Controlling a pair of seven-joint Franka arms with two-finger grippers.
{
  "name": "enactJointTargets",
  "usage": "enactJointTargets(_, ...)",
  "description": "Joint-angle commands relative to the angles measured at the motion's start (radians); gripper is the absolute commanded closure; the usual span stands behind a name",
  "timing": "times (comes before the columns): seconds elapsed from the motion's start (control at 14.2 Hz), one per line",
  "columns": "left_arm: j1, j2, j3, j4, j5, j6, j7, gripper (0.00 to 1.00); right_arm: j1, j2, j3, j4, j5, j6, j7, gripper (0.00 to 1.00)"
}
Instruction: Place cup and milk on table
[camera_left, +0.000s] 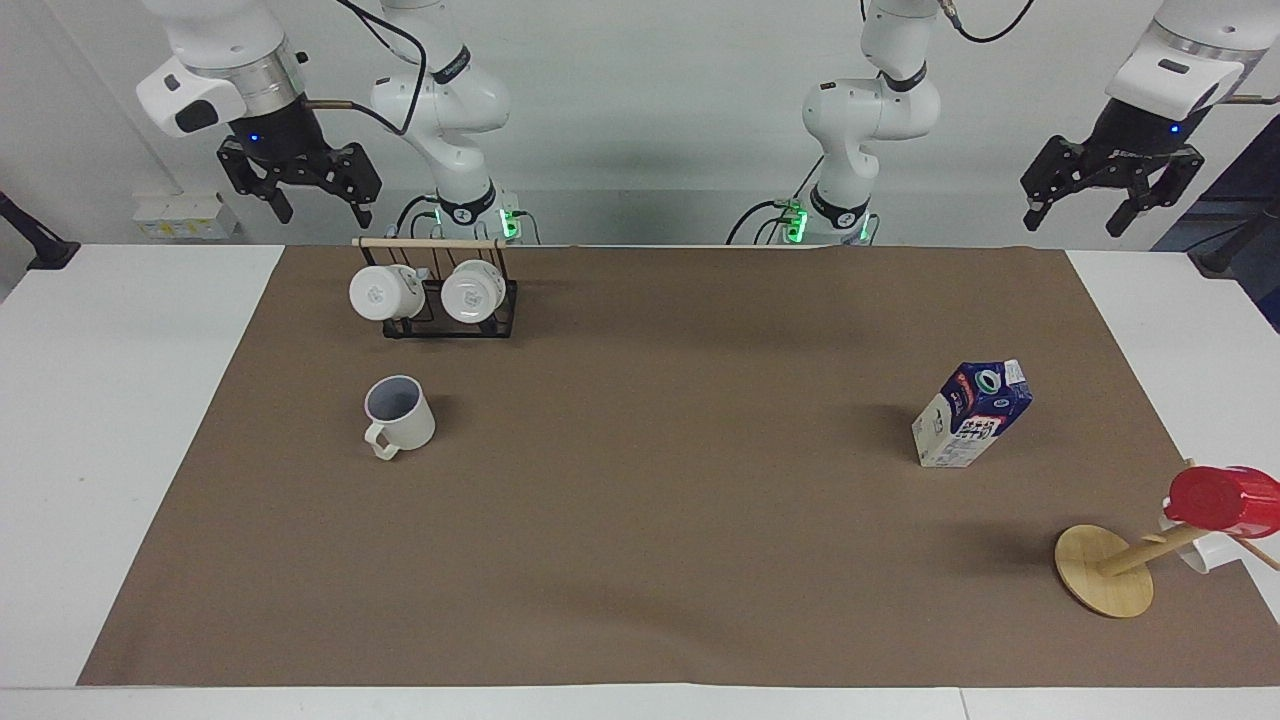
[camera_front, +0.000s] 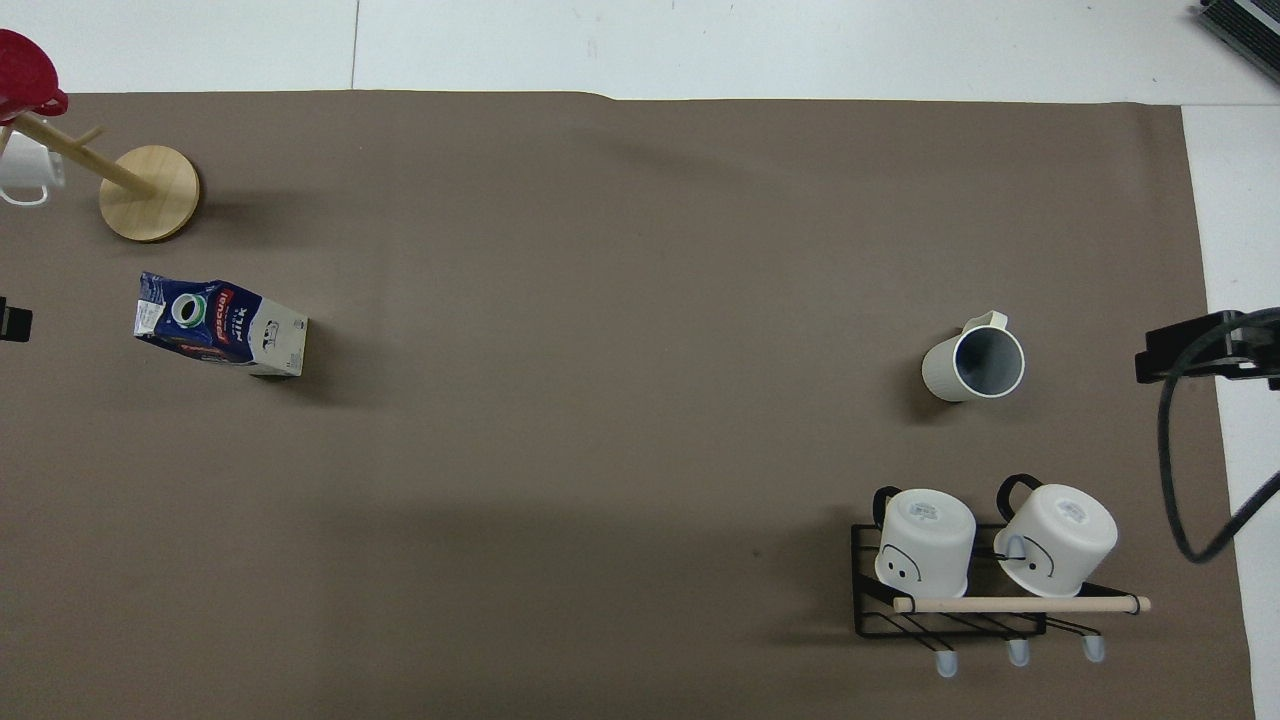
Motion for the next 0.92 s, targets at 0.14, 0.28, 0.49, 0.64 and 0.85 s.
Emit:
enactJointTargets(0.14, -0.011, -0.014, 0.005, -0.014, 0.009, 0.001, -0.009, 0.00, -0.002, -0.020, 0.002, -0.026, 0.017, 0.007, -0.008, 0.00)
enactJointTargets(0.28, -0.016, -0.014, 0.004, -0.014, 0.009, -0.007, -0.007, 0.00, -0.002, -0.020, 0.002, -0.028, 0.017, 0.009, -0.008, 0.00)
enactJointTargets(0.49, -0.017, -0.014, 0.002, -0.015, 0.009, -0.007, -0.007, 0.00, -0.002, -0.020, 0.002, -0.028, 0.017, 0.004, -0.005, 0.00)
enactJointTargets(0.64, -0.017, -0.014, 0.002, -0.015, 0.009, -0.007, -0.007, 0.00, -0.002, -0.022, 0.002, -0.028, 0.017, 0.007, -0.004, 0.00)
enactJointTargets(0.85, -0.017, -0.016, 0.002, -0.017, 0.009, -0.007, -0.010, 0.00, -0.004, -0.020, 0.002, -0.025, 0.017, 0.005, -0.005, 0.00)
